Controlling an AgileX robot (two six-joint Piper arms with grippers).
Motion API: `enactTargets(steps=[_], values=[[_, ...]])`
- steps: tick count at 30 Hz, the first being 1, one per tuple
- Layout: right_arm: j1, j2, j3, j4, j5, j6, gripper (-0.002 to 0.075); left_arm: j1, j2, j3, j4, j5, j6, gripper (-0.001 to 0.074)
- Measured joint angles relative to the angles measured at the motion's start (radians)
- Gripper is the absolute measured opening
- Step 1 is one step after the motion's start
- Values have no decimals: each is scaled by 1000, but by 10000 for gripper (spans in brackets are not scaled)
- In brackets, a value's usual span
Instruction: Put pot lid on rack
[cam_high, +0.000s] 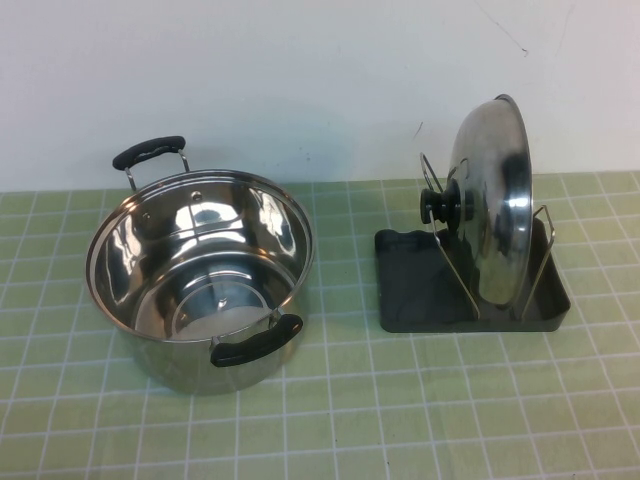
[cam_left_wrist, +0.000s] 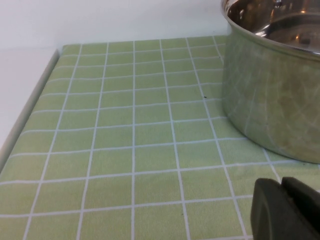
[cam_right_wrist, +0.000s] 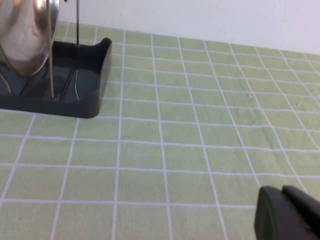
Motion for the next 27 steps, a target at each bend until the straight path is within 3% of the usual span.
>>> enactTargets(steps=[27], values=[[0,0,0,0,0,0,-1,0,0,0,0,0,0,-2]])
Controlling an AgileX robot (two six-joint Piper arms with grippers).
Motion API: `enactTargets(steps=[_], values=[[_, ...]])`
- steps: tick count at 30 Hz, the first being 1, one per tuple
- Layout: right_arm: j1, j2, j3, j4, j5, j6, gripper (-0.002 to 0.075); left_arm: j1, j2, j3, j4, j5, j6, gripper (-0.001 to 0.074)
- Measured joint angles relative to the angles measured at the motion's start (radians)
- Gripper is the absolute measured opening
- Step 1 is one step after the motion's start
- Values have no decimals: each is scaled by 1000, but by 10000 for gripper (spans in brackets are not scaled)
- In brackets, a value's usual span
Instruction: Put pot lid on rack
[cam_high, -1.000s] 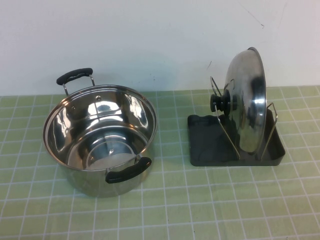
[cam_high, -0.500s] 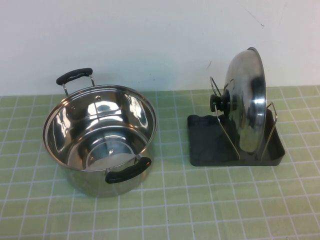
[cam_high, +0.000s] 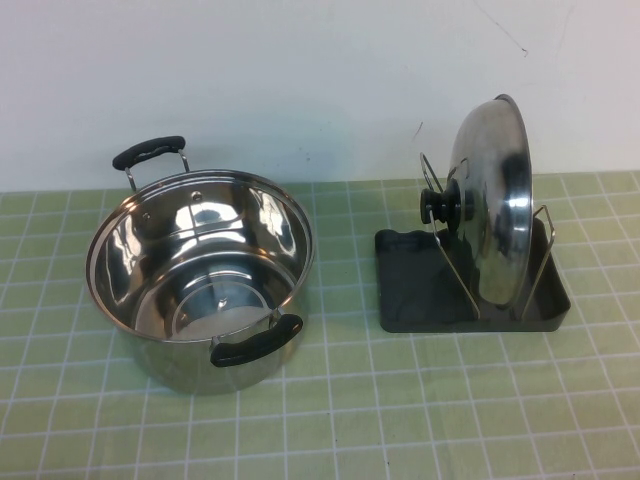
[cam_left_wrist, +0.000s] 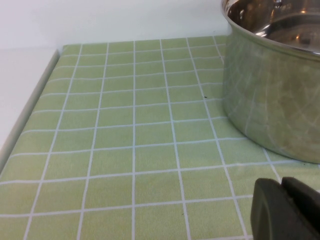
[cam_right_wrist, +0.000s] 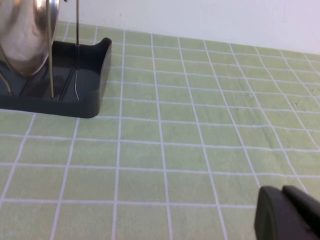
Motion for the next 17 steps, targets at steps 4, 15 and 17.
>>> enactTargets(steps=[4,15,17], values=[[0,0,0,0,0,0,-1,7,0,0,0,0,0,-2],[0,0,0,0,0,0,-1,12,0,0,0,0,-7,-2],[0,0,0,0,0,0,-1,12,0,0,0,0,-7,-2]])
